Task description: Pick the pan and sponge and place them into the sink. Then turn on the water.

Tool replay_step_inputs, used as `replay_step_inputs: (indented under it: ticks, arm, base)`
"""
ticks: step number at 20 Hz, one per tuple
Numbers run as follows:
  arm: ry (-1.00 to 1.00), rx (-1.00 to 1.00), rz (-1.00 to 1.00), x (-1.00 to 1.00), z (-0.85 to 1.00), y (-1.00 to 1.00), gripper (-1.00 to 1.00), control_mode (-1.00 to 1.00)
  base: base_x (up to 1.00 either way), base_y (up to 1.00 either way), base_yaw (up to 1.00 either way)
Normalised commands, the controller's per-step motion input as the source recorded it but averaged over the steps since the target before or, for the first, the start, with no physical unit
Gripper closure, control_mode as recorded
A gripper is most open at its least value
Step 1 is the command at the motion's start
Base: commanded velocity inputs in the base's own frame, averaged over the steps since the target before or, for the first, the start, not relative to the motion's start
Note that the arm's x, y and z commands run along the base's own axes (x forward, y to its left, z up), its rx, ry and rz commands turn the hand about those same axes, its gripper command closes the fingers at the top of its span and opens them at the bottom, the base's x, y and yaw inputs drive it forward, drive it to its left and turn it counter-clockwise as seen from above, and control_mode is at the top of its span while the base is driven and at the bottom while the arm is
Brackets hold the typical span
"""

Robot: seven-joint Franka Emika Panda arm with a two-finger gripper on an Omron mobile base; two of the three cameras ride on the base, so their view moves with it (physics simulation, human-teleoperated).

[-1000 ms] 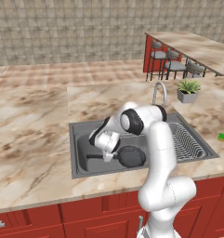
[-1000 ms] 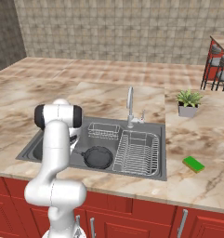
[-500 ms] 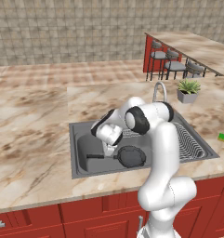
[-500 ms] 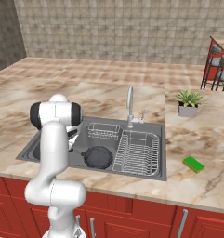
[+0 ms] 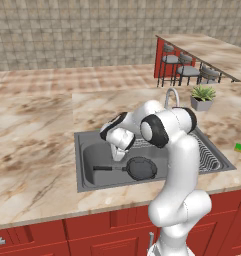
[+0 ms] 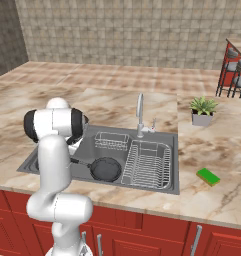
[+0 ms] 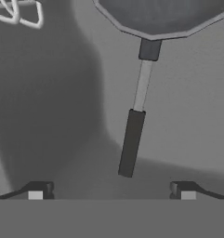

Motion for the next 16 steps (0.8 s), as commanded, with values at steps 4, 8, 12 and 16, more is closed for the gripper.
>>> replay_step_inputs:
  ticks: [4,8,12,16]
  arm:
    - [0.0,0.0,0.0,-0.04,0.62,0.04,-1.0,-1.0]
    - [0.0,0.0,-0.04,-0.09,0.62,-0.01,-1.0,-1.0]
    - [-0.01,0.04,-0.12,-0.15,0.6,-0.09,-1.0,-1.0]
    - [-0.02,0.06,-0.16,-0.11,0.52,-0.08,-1.0,-1.0]
  base:
    - [0.0,0.0,0.0]
    - [0.0,0.0,0.0]
    - [0.0,0.0,0.0]
    - [0.0,0.0,0.0]
